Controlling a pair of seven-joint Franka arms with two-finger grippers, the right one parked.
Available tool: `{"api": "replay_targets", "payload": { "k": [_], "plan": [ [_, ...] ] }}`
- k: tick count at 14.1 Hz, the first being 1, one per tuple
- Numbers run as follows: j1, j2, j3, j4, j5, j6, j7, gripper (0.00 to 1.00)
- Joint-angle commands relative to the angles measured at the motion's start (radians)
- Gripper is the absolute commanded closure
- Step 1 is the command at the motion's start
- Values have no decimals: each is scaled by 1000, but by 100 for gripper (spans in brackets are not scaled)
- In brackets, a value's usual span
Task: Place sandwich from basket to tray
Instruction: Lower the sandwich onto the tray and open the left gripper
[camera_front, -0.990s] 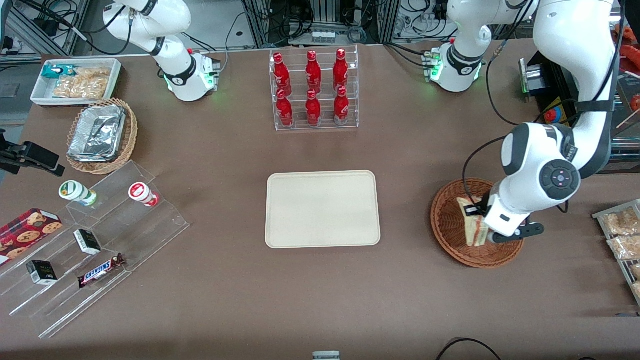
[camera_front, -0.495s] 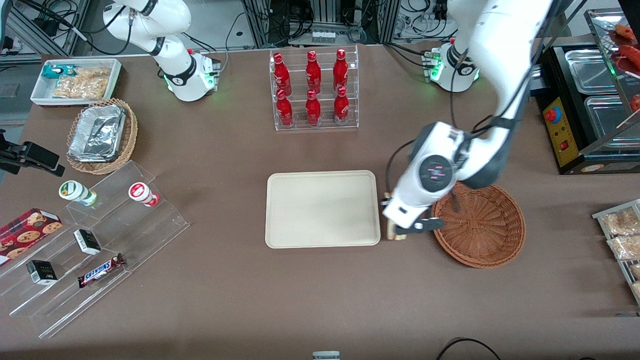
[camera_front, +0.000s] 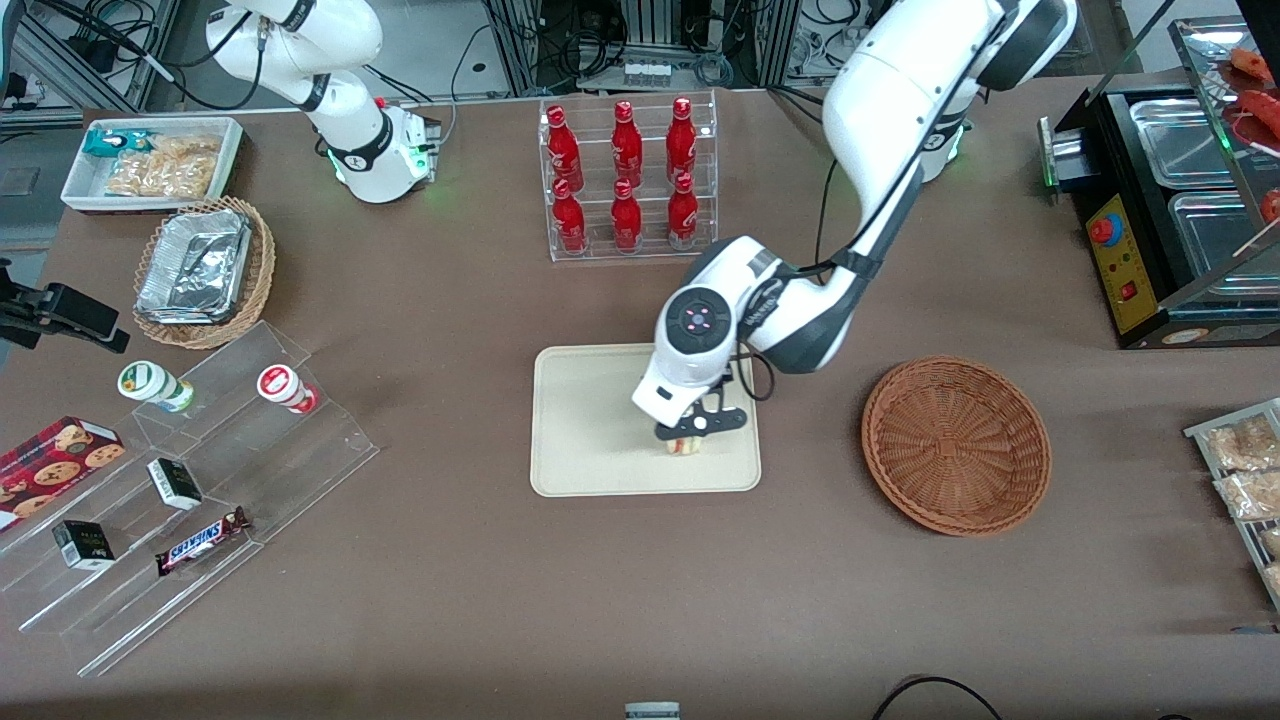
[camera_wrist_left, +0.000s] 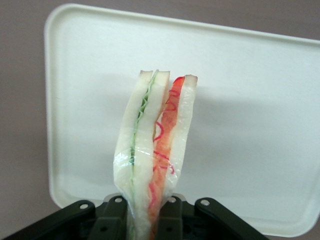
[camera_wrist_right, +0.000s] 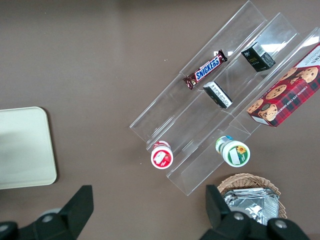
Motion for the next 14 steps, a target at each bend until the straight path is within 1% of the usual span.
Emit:
{"api": "replay_targets", "payload": {
  "k": [1,3,4,7,8,9,10,11,12,14],
  "plan": [
    [-64,97,13,149,14,-40,-82,93],
    [-79,134,13,170,78,-34,-132,93],
    [-81,143,12,170,98,-31,-145,93],
    [-82,162,12,170,98,-14,-143,93],
    [-82,166,10,170,98,-11,-143,91],
    [-81,166,9,167,96,-2,-139,81],
    [-78,166,9,167,93,4,-136,47],
    [-76,157,9,165,92,1,-136,3],
    [-79,147,9,165,95,-8,-139,0],
    [-82,99,9,164,98,-45,-142,0]
  ]
}}
